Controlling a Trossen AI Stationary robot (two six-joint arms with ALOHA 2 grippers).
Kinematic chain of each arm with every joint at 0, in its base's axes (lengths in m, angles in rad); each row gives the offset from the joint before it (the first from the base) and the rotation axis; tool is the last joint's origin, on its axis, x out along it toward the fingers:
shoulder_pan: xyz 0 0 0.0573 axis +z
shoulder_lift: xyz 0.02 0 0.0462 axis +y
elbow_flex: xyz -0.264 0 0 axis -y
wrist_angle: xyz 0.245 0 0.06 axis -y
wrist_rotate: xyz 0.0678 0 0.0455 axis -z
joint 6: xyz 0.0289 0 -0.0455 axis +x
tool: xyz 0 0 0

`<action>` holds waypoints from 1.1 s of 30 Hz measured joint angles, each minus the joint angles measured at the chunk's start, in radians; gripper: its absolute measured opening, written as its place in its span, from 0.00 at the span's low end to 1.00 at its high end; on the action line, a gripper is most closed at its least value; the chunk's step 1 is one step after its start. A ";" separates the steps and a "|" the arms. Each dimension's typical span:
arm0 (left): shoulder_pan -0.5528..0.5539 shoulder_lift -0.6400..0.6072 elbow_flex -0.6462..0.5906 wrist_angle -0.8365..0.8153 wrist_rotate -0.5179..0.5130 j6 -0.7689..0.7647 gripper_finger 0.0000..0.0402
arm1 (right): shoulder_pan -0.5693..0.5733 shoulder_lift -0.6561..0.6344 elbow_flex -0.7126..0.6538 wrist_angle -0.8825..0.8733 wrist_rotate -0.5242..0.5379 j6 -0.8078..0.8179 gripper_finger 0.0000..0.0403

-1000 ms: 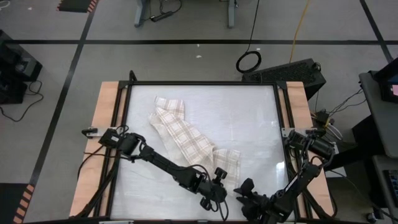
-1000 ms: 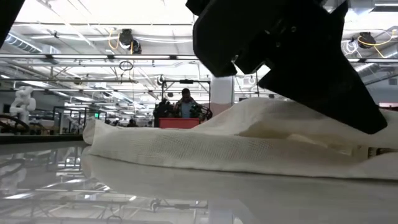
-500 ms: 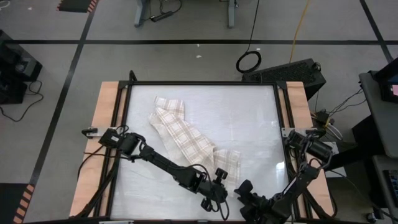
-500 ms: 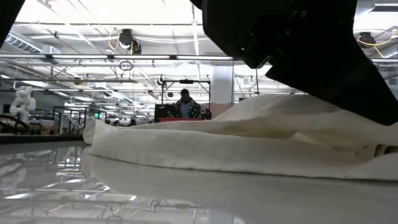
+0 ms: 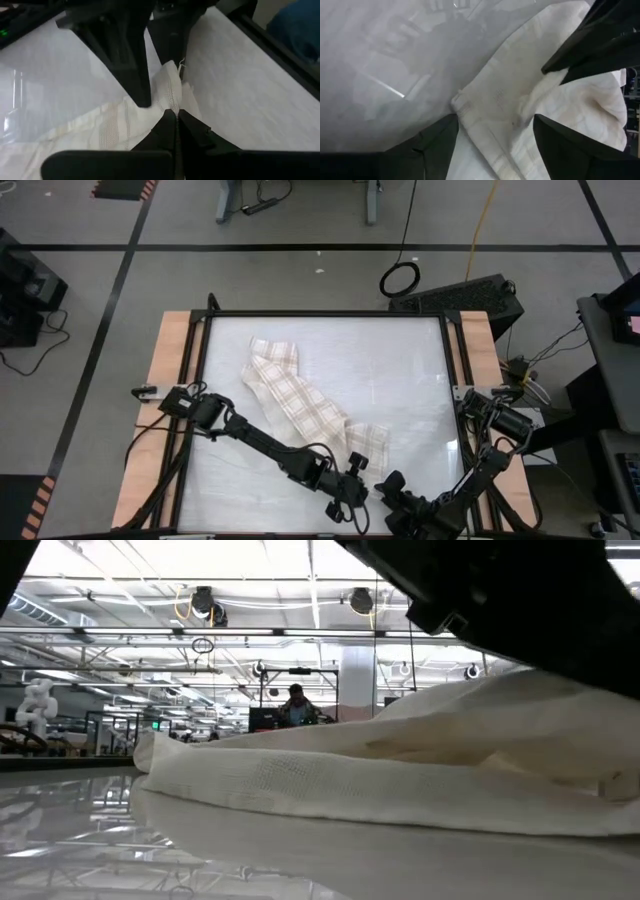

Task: Roll towel
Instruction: Roll the white-brown patterned towel

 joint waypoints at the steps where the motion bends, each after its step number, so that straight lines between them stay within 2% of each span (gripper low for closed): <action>1: 0.000 0.000 0.000 0.002 0.002 0.001 0.03 | -0.002 0.000 0.000 0.002 -0.001 -0.001 0.62; 8: -0.001 0.017 -0.004 -0.011 0.048 -0.010 0.03 | -0.007 0.000 -0.002 0.028 -0.002 -0.031 0.61; 17: 0.003 0.052 -0.003 0.058 0.048 -0.052 0.03 | -0.013 0.001 -0.002 0.045 0.000 -0.044 0.61; 23: 0.006 0.059 -0.002 0.033 0.048 -0.055 0.03 | -0.013 0.002 -0.002 0.049 0.001 -0.045 0.60; 27: 0.010 0.058 -0.002 0.036 0.052 -0.055 0.03 | -0.014 0.002 -0.002 0.052 0.001 -0.045 0.55; 33: 0.023 0.058 -0.002 -0.004 0.073 -0.124 0.07 | -0.013 0.002 -0.002 0.052 0.000 -0.044 0.40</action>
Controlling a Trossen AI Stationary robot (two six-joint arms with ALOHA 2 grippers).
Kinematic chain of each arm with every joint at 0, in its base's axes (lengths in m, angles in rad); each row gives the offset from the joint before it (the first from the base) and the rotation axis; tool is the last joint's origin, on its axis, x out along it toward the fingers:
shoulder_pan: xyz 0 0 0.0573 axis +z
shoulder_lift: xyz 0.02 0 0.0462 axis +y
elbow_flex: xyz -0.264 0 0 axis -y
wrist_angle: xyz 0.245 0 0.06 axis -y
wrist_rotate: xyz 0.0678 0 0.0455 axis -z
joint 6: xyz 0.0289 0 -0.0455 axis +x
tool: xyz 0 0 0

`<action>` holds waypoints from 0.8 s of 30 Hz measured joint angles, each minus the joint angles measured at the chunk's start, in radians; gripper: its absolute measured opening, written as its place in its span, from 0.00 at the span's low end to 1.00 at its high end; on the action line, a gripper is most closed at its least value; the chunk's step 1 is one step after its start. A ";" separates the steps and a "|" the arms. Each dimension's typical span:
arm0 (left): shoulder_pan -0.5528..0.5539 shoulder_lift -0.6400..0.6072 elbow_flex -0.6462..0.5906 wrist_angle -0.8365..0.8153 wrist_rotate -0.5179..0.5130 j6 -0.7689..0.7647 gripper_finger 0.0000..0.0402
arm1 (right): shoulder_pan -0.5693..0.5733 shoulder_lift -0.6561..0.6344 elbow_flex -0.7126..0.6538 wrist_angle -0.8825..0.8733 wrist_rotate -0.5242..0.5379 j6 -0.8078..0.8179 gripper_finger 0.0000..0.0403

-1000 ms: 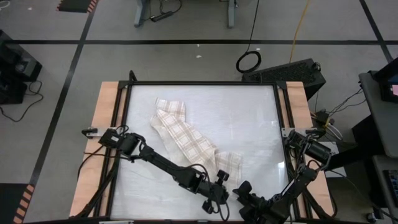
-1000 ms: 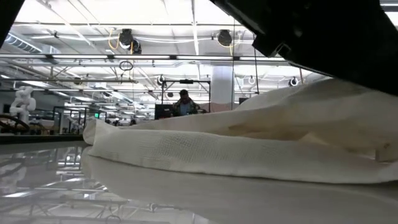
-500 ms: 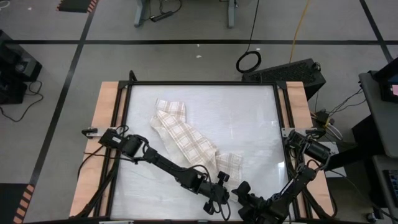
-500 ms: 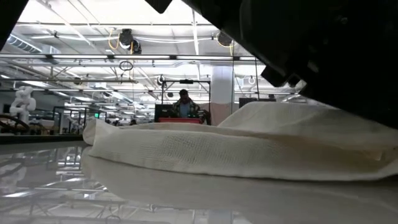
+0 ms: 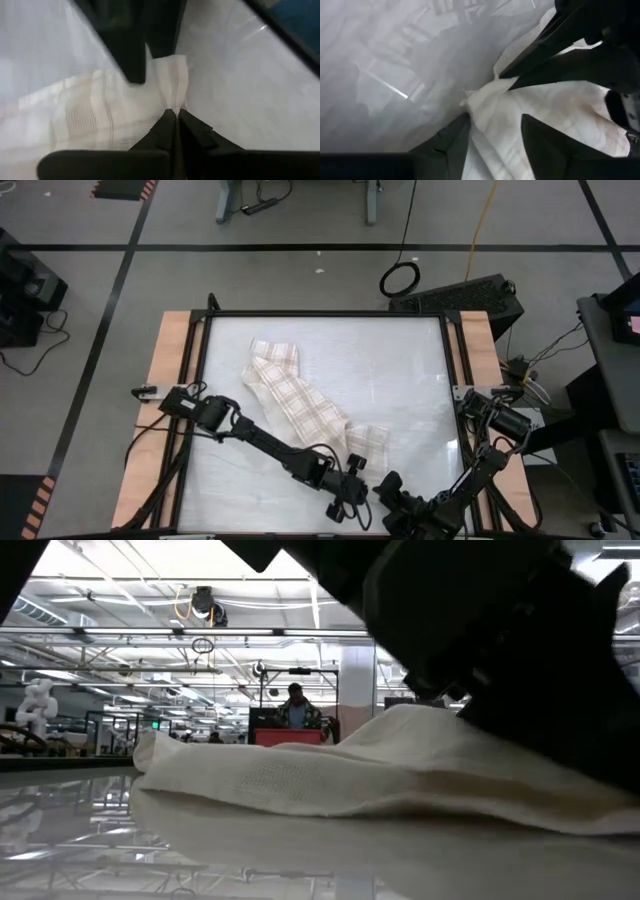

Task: Roll towel
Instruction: Roll the white-brown patterned towel

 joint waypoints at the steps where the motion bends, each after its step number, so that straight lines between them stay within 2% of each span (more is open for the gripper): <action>1: 0.005 0.000 0.000 -0.008 0.003 -0.008 0.09 | 0.000 0.000 0.000 0.000 0.000 0.001 0.38; 5: 0.019 0.000 0.000 -0.004 0.027 -0.018 0.16 | 0.000 0.000 0.000 0.000 -0.019 0.000 0.38; 11: 0.030 0.001 0.000 -0.004 0.050 -0.035 0.18 | -0.003 0.000 0.000 -0.005 -0.052 0.025 0.51; 14: 0.032 0.012 0.000 0.003 0.053 -0.036 0.18 | -0.003 0.000 0.000 -0.003 -0.054 0.031 0.54; 19: 0.033 0.023 0.002 0.013 0.054 -0.046 0.18 | 0.001 0.000 0.000 0.015 -0.069 0.032 0.50; 24: 0.035 0.023 0.002 0.007 0.056 -0.061 0.18 | 0.005 -0.001 0.000 0.003 -0.077 0.102 0.43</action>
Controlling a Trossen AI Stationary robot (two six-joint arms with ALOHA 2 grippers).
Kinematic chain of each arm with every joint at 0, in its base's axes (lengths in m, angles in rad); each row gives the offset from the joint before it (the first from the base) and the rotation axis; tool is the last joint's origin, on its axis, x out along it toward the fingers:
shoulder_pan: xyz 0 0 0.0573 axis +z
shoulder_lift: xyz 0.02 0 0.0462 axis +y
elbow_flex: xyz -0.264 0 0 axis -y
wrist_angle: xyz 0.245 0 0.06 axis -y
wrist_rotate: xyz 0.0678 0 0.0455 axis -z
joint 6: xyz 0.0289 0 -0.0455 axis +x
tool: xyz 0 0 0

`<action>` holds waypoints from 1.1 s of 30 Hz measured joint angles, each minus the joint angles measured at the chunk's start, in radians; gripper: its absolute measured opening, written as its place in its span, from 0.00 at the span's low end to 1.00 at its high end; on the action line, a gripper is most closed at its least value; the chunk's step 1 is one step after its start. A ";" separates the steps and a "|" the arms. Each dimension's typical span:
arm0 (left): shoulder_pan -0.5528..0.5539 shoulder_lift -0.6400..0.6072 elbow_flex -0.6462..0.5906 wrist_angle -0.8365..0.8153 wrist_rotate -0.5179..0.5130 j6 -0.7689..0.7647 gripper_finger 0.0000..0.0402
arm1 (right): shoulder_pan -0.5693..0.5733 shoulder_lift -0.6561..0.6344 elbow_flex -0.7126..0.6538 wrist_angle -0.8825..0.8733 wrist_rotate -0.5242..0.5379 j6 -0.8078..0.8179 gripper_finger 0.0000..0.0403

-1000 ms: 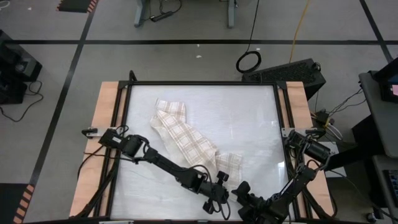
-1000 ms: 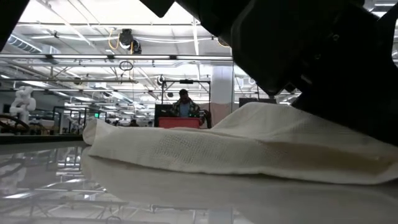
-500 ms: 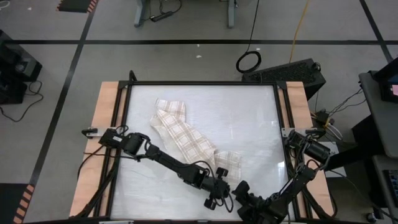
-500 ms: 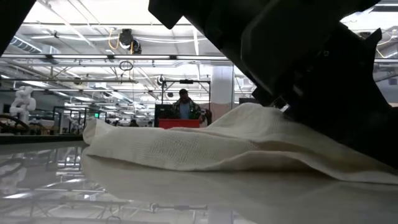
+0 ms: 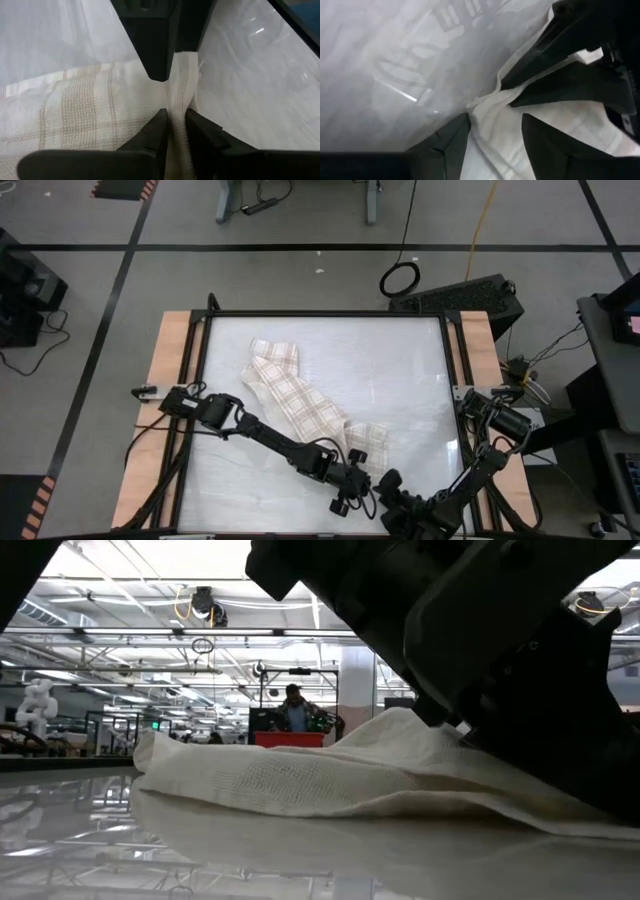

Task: Roll towel
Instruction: Roll the white-brown patterned towel

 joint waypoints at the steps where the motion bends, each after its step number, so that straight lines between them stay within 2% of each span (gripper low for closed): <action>1: 0.000 0.000 0.000 0.001 0.000 0.000 0.18 | 0.001 -0.002 0.000 -0.003 -0.001 0.016 0.42; 11: 0.000 -0.001 0.000 0.000 0.000 0.000 0.18 | -0.018 -0.016 0.000 0.048 -0.082 0.084 0.39; 17: 0.000 -0.001 0.000 -0.003 0.022 0.000 0.18 | -0.053 -0.020 0.003 0.059 -0.172 0.097 0.23; 23: 0.000 -0.001 -0.001 -0.002 0.024 0.000 0.18 | -0.072 -0.020 0.004 0.065 -0.212 0.113 0.08; 27: 0.000 -0.009 -0.002 -0.008 0.024 0.000 0.18 | -0.081 -0.020 0.005 0.065 -0.217 0.137 0.02; 33: -0.022 -0.078 -0.004 -0.051 0.039 0.032 0.18 | -0.082 -0.019 0.004 0.063 -0.211 0.138 0.01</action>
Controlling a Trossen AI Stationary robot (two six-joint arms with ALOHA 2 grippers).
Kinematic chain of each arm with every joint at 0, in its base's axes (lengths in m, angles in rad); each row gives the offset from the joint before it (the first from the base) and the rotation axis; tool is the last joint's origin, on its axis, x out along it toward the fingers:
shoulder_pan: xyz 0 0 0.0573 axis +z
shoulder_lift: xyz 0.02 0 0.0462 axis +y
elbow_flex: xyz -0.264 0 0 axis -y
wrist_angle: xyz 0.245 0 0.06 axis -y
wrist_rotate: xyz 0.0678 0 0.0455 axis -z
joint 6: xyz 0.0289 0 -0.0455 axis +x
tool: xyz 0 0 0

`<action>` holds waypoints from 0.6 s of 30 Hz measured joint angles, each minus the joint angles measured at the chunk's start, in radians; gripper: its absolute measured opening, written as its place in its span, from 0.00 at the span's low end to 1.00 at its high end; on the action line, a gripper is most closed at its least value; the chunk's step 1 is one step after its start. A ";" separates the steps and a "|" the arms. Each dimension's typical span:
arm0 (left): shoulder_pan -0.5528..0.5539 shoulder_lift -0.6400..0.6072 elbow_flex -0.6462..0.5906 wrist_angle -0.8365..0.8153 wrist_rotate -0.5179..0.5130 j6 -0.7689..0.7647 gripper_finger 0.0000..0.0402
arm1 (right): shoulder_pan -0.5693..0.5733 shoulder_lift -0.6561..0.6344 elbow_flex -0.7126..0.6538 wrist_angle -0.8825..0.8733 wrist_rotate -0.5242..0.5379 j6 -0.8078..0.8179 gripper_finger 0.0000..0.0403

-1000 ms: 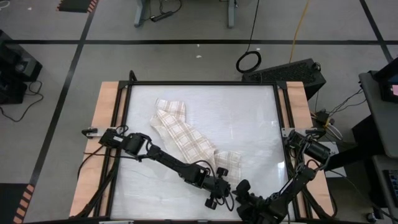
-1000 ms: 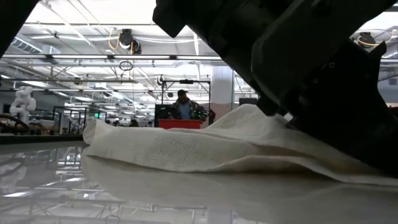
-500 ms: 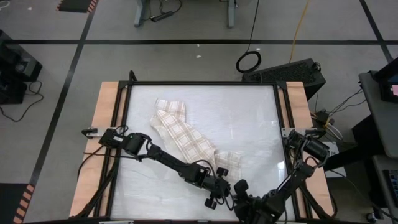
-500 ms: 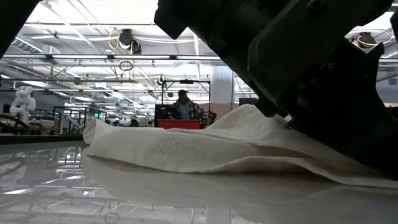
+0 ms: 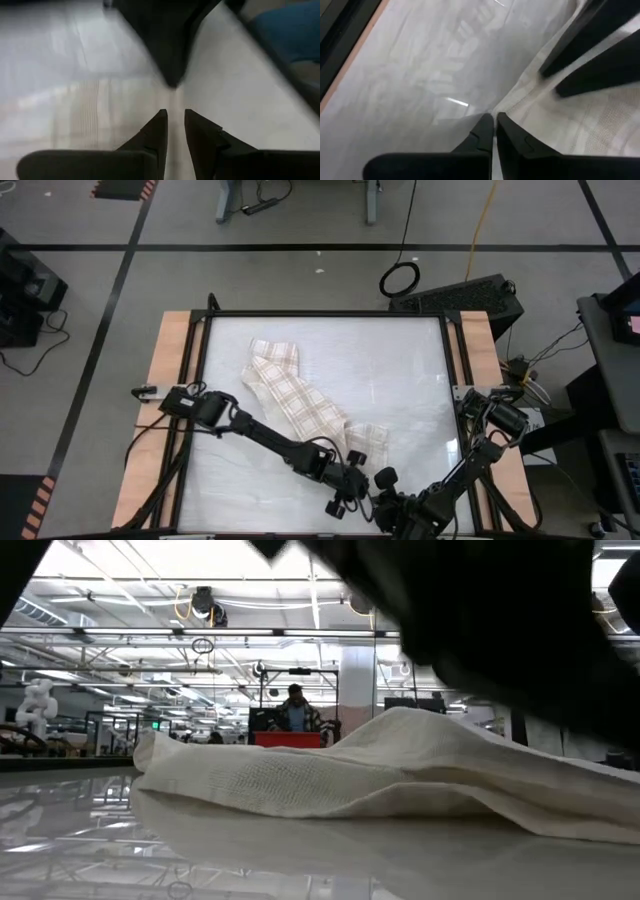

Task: Roll towel
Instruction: Roll the white-brown patterned towel

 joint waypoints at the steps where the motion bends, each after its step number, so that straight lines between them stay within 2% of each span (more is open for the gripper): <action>1: -0.006 -0.018 0.001 -0.015 -0.002 0.008 0.18 | 0.000 0.000 0.000 -0.001 0.001 -0.001 0.01; 5: -0.033 -0.062 0.002 -0.032 -0.071 0.030 0.18 | 0.000 -0.019 -0.002 -0.011 0.003 -0.001 0.00; 8: -0.059 -0.065 0.002 0.008 -0.168 0.081 0.20 | -0.005 -0.049 -0.007 -0.038 0.021 -0.001 0.00; 18: -0.109 -0.046 -0.025 0.084 -0.446 0.068 0.49 | -0.048 -0.133 -0.005 -0.074 0.025 -0.003 0.00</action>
